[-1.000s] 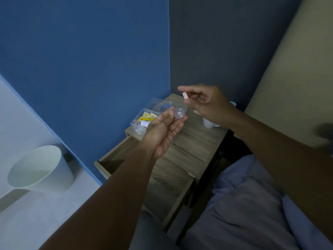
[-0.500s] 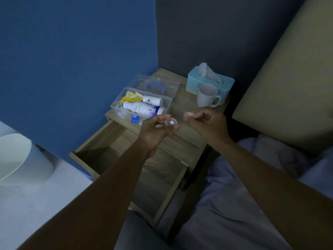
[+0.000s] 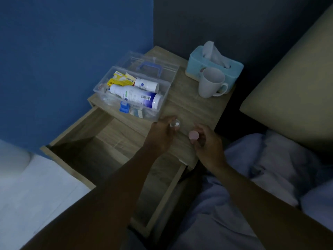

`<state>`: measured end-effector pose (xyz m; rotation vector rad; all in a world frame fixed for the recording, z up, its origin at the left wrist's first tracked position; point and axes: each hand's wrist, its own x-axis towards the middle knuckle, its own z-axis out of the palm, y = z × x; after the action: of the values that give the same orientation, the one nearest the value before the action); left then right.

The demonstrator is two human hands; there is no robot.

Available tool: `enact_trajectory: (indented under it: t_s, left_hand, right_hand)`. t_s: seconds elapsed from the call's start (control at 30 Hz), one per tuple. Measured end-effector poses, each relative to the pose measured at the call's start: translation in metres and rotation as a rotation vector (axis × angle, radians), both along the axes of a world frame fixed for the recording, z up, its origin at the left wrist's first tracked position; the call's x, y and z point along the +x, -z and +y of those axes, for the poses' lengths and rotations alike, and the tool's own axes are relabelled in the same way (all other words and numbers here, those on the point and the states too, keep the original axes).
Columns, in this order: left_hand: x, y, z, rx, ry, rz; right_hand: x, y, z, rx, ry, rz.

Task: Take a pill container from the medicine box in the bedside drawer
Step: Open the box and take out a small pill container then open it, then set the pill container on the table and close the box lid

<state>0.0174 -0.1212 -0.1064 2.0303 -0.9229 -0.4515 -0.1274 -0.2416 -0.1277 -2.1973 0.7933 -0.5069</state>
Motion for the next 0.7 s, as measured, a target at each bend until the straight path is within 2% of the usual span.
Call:
enact_trajectory:
  t_s: [0.1,0.43,0.57,0.63,0.7]
  left_hand:
    - [0.001,0.011,-0.013,0.002,0.013,-0.04]
    - [-0.005,0.039,-0.023,0.049,-0.105,0.015]
    - [-0.004,0.034,-0.014,0.085,-0.07,0.152]
    - [-0.009,0.031,0.0,0.089,-0.044,0.107]
    - [-0.016,0.03,0.015,0.138,0.019,-0.02]
  right_hand:
    - [-0.002,0.007,0.001,-0.017,0.005,-0.003]
    - [-0.004,0.012,-0.001,-0.035,-0.036,0.033]
    - [-0.004,0.012,0.0,-0.032,-0.019,0.023]
    - [-0.005,0.01,-0.001,0.01,-0.02,0.01]
    - [-0.007,0.005,-0.003,0.128,-0.008,-0.019]
